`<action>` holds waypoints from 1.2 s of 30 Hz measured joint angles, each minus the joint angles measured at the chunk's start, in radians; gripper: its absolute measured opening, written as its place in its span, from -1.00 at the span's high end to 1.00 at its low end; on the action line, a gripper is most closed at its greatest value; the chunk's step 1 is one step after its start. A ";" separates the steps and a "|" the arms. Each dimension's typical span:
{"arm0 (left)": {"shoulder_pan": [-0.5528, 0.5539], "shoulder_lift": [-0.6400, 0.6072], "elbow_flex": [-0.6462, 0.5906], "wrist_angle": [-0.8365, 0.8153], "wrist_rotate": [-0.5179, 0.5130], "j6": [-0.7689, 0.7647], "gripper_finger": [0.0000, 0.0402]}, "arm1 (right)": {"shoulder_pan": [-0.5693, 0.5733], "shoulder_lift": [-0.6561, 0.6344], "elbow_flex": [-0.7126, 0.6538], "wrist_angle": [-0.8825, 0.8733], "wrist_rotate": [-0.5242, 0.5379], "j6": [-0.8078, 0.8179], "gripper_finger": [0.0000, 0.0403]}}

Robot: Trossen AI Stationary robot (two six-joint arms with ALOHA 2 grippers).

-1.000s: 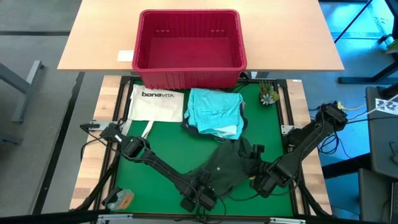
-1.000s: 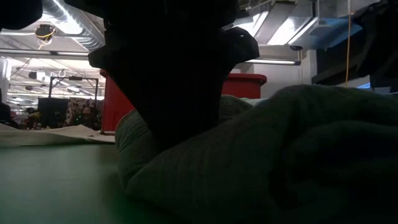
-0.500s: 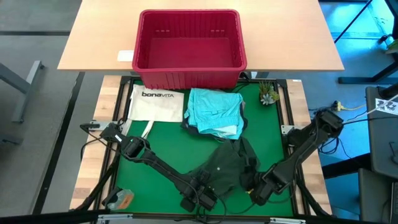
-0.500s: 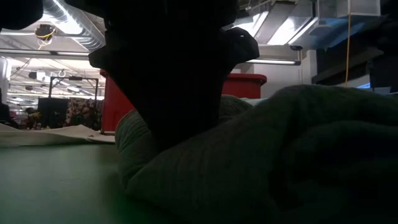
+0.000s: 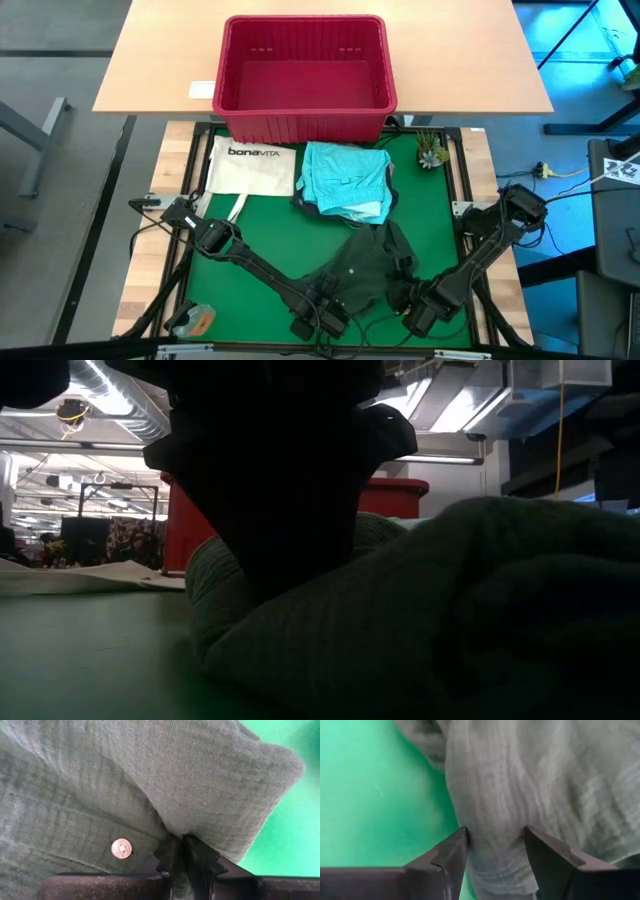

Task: Fold Laundry from Bin
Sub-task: Fold the green polo shirt from the red laundry bin

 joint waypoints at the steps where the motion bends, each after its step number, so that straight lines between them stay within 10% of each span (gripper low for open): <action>1: 0.000 0.000 0.000 0.000 0.001 0.000 0.85 | 0.002 0.010 0.000 -0.006 0.000 0.000 0.02; 14: 0.000 0.000 0.000 0.002 0.001 0.000 0.85 | 0.003 0.026 0.000 -0.062 0.000 -0.025 0.94; 27: 0.000 0.000 0.000 0.003 0.001 0.003 0.85 | 0.002 0.025 0.026 -0.264 0.015 -0.026 0.96; 36: 0.006 0.000 0.000 0.001 0.021 -0.044 0.79 | 0.002 0.025 0.021 -0.252 -0.087 -0.026 0.63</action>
